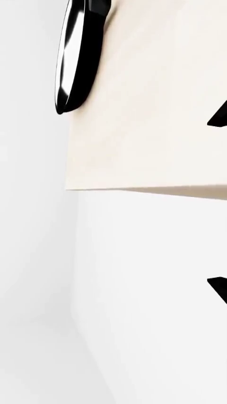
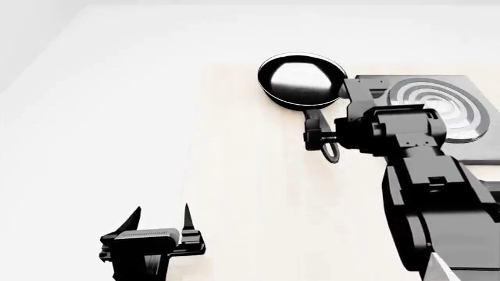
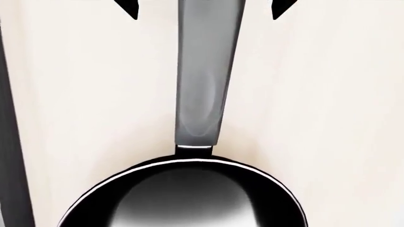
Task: Turn on the stove and put the frying pan on it.
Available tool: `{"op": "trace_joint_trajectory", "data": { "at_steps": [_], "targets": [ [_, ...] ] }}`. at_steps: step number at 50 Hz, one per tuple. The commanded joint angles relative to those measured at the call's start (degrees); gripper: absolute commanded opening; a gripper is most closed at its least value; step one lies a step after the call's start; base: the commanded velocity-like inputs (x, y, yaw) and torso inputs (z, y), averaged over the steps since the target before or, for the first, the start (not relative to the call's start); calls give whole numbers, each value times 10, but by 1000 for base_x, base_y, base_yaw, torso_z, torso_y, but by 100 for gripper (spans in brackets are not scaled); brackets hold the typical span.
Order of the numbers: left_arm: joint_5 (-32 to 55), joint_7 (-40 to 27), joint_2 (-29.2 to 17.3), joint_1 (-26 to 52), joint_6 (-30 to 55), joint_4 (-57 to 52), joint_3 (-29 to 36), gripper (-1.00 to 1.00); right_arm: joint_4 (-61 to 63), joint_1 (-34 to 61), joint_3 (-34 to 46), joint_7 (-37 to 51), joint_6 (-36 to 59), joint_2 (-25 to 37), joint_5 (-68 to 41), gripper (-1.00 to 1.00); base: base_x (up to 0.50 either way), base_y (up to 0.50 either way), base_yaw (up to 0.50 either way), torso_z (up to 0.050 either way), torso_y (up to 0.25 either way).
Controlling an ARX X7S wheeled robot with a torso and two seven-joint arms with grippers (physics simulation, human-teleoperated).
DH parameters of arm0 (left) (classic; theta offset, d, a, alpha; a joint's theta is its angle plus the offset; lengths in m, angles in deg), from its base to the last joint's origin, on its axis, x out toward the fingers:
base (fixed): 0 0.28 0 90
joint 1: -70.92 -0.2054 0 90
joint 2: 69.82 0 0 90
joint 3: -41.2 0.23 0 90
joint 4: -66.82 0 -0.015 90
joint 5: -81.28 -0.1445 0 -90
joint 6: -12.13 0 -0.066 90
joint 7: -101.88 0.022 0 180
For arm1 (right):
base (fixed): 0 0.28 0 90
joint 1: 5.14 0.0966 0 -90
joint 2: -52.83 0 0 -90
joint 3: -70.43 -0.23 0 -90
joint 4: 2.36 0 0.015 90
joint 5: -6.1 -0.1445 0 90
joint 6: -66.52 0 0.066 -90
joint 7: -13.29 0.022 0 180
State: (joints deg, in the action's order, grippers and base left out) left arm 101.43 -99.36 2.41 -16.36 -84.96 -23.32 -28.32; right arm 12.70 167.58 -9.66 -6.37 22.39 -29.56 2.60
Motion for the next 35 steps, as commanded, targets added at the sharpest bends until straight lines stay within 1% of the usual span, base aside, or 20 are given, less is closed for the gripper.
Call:
{"op": "trace_joint_trajectory", "data": {
  "at_steps": [1, 35],
  "targets": [
    [1, -2, -1, 0, 0, 0, 1, 100, 0, -7, -15, -4, -1, -1, 15, 100, 0, 0, 0, 0, 0],
    [4, -6, -4, -3, -5, -1, 5, 100, 0, -15, -24, -12, 10, -5, 31, 100, 0, 0, 0, 0, 0]
  ]
}}
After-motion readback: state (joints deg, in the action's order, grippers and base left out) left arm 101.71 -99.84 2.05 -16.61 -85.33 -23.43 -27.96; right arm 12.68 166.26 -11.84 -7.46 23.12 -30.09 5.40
